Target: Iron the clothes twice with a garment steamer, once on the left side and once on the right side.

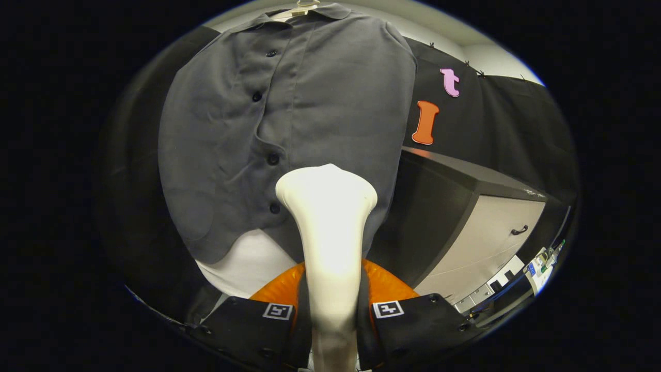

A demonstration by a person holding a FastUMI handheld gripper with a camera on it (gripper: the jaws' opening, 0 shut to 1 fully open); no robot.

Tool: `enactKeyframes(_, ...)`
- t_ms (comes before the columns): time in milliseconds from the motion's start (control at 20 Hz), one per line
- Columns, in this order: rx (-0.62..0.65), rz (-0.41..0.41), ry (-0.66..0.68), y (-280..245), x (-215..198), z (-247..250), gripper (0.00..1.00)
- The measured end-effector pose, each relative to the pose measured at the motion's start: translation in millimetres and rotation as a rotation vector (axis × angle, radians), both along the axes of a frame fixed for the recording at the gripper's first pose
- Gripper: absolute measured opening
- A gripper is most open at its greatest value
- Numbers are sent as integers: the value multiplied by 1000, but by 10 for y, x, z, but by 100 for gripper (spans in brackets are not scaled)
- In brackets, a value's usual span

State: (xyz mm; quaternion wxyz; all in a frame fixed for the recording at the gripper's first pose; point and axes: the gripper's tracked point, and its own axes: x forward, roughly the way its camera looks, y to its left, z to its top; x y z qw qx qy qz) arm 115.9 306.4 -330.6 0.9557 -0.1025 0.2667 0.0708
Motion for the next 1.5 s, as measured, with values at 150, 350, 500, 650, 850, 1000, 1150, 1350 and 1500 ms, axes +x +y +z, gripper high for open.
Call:
enactKeyframes(150, 14, 1, 13, -10, -118, -31, 43)
enactKeyframes(350, 52, -2, -94, 59, -129, 449, 43)
enactKeyframes(500, 102, -9, -209, 22, -81, 944, 42)
enactKeyframes(650, 158, 4, -325, 86, 66, 1571, 42)
enactKeyframes(850, 229, 70, -391, 524, 146, 2133, 42)
enactKeyframes(1000, 240, 139, -430, 928, 34, 2405, 42)
enactKeyframes(1150, 274, 212, -440, 1317, 20, 2599, 42)
enactKeyframes(1350, 259, 261, -450, 1774, 175, 2689, 42)
enactKeyframes(1500, 235, 260, -433, 1988, 357, 2650, 42)
